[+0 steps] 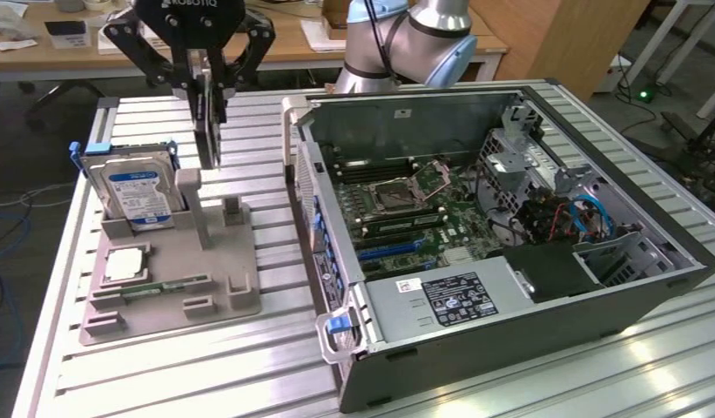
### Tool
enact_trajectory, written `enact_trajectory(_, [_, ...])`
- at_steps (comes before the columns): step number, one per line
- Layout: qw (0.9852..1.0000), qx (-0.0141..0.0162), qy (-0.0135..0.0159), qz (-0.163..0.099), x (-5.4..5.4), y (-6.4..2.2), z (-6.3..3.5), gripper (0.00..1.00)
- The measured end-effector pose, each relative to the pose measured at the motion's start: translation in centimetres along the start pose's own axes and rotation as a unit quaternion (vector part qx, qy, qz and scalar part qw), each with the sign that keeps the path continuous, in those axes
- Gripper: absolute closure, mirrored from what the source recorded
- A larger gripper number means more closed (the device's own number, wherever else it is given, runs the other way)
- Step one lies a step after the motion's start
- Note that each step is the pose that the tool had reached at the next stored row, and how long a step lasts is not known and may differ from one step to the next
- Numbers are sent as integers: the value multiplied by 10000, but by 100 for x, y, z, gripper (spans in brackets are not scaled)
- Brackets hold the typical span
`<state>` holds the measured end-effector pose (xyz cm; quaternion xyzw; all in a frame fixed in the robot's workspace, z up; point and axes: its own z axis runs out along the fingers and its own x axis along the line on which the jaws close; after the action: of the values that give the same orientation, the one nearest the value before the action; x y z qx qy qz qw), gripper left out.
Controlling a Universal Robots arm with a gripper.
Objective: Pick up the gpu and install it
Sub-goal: 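Pick up the gpu and move the gpu toward the slot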
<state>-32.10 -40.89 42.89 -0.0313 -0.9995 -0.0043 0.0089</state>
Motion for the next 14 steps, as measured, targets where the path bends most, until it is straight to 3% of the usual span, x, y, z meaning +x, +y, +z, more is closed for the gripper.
enact_trajectory(4, [10000,4,0,-2,-23,1,-2,72])
enact_trajectory(14, [10000,7,1,-41,-331,21,-4,72])
